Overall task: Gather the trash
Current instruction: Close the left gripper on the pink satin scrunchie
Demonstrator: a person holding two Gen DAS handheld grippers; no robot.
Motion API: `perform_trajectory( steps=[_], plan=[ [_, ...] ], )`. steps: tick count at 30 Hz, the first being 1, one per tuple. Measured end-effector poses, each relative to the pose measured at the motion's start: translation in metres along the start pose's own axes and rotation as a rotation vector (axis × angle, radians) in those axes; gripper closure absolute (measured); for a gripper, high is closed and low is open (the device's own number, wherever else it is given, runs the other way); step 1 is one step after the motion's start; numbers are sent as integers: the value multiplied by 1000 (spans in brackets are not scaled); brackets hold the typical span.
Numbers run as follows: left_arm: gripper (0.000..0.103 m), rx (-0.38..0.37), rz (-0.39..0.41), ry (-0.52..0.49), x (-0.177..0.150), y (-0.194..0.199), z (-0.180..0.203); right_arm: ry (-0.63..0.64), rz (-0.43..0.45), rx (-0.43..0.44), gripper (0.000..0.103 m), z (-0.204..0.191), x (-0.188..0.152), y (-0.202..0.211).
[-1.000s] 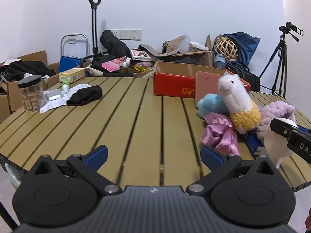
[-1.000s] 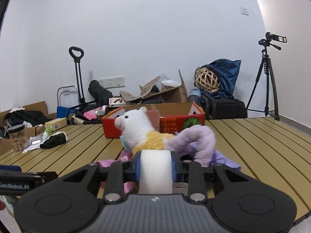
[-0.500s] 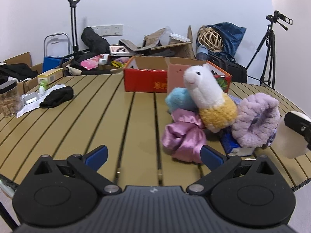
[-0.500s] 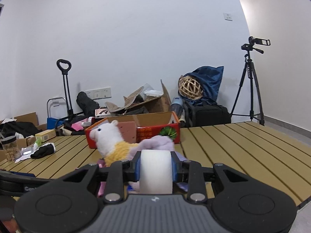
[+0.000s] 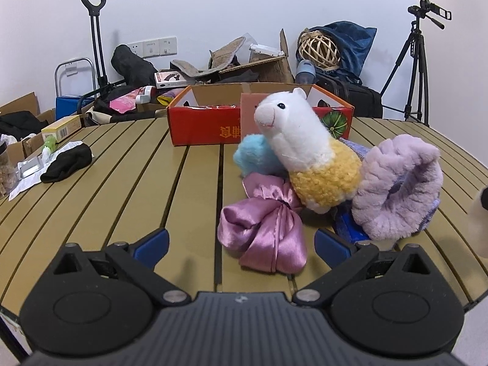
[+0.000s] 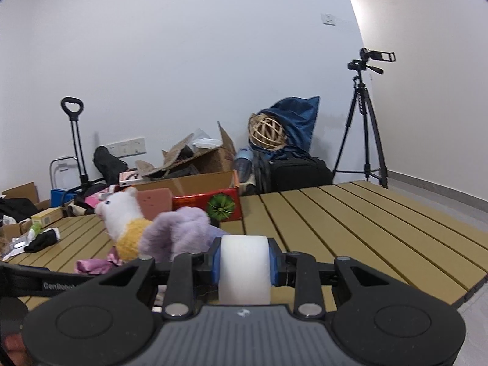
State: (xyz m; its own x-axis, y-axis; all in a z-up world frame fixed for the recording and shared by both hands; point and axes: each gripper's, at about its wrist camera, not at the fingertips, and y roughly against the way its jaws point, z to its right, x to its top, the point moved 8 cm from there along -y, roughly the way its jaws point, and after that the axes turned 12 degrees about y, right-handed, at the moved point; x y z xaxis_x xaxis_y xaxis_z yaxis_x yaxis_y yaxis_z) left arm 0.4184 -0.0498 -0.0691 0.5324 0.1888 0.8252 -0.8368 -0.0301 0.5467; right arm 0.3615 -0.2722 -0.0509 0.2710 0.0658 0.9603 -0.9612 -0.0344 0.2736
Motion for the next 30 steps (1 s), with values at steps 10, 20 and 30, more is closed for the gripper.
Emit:
perform_trajectory(
  steps=[10,20,30],
  plan=[
    [0,26,4,-57,6,-29,16,1,-32,-41,75,17,-14,-5],
    [5,39,2,-113,0,-46,27,17,-56,-54,75,19,-20,-12],
    [42,15,-22,-109,-4,-48,23,18,-59,-51,75,18,-20,-13]
  ],
)
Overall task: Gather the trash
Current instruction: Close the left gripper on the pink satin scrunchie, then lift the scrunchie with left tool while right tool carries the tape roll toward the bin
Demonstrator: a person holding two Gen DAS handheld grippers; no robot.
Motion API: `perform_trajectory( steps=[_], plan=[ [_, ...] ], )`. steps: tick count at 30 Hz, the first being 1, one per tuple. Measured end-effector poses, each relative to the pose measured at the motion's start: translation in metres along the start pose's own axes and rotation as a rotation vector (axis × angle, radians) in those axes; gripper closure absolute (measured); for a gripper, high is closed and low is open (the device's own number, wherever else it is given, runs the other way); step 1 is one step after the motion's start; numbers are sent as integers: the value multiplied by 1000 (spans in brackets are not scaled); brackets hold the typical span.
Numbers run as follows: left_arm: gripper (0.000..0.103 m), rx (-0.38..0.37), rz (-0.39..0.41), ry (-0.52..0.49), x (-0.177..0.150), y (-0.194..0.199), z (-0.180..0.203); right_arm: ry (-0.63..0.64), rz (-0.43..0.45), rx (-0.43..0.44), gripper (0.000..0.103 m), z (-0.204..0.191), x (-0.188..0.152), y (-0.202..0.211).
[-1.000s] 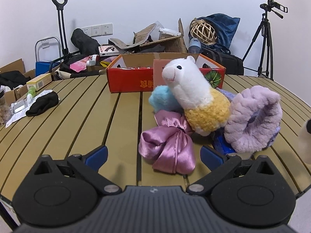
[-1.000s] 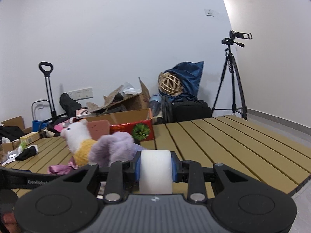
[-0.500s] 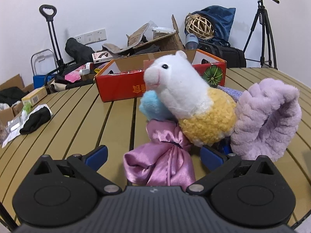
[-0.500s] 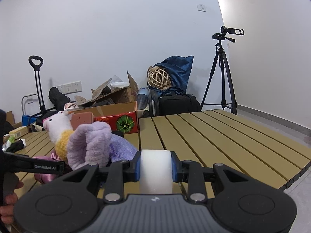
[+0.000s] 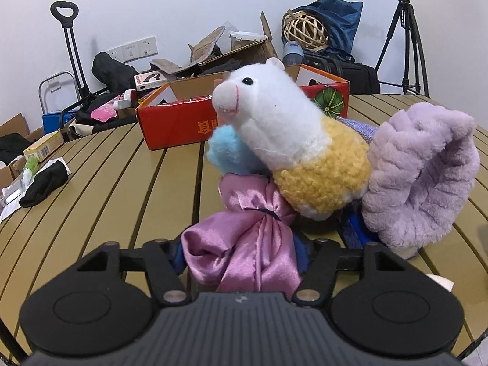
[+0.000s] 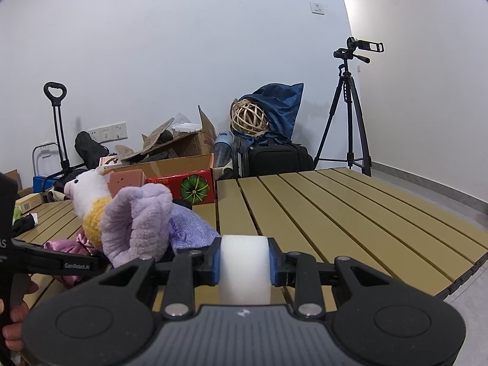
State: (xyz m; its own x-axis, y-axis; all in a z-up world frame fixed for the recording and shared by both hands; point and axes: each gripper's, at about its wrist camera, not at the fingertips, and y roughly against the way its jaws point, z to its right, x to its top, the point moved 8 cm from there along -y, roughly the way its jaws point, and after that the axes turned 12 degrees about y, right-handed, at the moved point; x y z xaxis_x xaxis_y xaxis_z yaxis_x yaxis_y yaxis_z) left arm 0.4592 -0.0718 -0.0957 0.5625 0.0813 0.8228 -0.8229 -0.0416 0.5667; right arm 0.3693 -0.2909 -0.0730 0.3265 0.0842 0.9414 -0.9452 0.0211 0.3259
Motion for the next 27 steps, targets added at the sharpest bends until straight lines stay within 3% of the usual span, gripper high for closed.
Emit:
perform_trajectory(
  steps=[8,27],
  plan=[
    [52,-15,8,1,-2,9,-3,-4,-8,0,75,0,0,-1],
    [55,-40,93,79,16,55,-32,2,5,40,75,-20,7,-1]
  ],
)
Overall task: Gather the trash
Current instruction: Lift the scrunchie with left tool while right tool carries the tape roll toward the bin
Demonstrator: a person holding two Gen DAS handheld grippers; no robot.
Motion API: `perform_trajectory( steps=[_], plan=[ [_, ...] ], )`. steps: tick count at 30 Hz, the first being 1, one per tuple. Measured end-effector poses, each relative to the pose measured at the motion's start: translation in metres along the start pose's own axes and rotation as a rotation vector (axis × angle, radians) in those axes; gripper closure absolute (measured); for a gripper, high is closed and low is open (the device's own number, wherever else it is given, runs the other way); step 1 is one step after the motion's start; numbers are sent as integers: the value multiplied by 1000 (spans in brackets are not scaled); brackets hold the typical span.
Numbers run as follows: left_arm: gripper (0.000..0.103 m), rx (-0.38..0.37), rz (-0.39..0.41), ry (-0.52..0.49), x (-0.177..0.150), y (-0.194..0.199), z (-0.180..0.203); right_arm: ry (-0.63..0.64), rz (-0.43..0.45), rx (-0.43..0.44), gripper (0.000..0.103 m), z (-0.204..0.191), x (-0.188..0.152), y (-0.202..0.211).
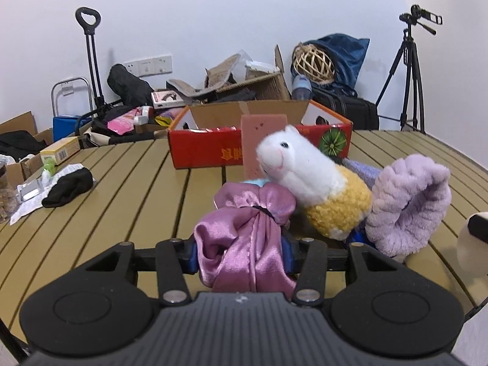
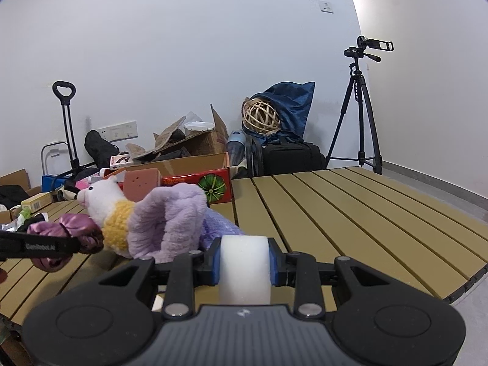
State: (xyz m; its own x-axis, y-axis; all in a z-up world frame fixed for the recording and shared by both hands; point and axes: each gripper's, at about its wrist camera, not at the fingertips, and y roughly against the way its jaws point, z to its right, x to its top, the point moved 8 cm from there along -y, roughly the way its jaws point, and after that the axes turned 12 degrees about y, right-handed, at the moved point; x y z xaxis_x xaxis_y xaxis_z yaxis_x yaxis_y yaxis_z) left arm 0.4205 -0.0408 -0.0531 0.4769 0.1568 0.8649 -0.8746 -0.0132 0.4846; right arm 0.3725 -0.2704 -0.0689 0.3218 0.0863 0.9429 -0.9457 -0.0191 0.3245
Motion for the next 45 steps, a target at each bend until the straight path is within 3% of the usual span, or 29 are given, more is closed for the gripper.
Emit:
perform_trajectory(
  steps=[24,32,45],
  plan=[
    [55,-64,105,43,-6,81,-33,34,33,91,75,-26,-2,32],
    [55,-78,83,81,-21,116,-44,61,39,124,75,-44,-6,54],
    [55,-76,52,30,-59,174,-60,105,-28,151,75,-63,-40,102]
  ],
)
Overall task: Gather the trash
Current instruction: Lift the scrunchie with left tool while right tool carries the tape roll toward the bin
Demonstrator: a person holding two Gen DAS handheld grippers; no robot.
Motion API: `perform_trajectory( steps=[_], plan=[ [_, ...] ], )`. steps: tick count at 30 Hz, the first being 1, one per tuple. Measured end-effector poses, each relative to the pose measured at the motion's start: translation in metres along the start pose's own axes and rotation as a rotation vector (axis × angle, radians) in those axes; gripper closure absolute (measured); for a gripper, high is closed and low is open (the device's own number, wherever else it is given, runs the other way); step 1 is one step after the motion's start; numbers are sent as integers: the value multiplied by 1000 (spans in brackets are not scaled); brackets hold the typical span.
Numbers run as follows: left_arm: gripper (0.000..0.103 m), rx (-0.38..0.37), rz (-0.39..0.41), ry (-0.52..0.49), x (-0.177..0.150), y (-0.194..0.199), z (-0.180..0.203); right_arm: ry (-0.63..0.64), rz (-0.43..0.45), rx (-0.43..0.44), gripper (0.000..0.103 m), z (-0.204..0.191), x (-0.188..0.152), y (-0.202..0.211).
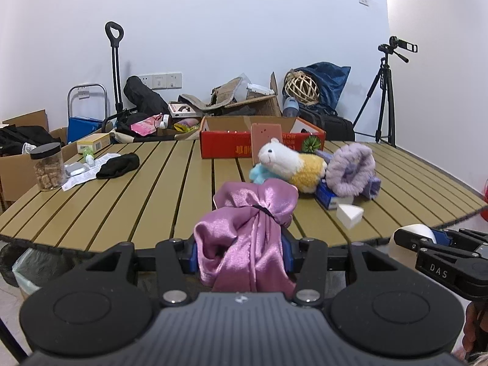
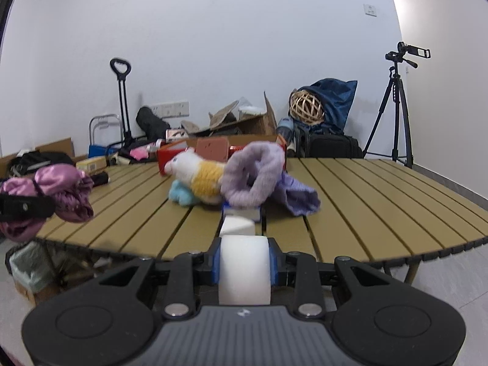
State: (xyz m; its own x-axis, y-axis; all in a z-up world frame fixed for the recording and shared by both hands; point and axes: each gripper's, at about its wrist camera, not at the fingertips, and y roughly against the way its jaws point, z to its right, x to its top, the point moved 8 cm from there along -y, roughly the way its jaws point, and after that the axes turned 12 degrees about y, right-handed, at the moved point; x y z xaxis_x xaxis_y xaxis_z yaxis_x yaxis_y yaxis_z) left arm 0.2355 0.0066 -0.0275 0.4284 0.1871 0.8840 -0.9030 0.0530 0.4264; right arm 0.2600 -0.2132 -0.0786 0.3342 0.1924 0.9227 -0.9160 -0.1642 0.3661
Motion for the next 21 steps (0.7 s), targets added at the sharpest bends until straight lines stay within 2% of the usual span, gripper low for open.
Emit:
perform_trajectory(
  steps=[9,21],
  plan=[
    [55,25,-58,-23,-29,22,-14,50,-100,40,75,-23,-36,13],
    [55,82,-187,-34,-78,17,-40,92,-256,88,75,-44,-84,10]
  ],
)
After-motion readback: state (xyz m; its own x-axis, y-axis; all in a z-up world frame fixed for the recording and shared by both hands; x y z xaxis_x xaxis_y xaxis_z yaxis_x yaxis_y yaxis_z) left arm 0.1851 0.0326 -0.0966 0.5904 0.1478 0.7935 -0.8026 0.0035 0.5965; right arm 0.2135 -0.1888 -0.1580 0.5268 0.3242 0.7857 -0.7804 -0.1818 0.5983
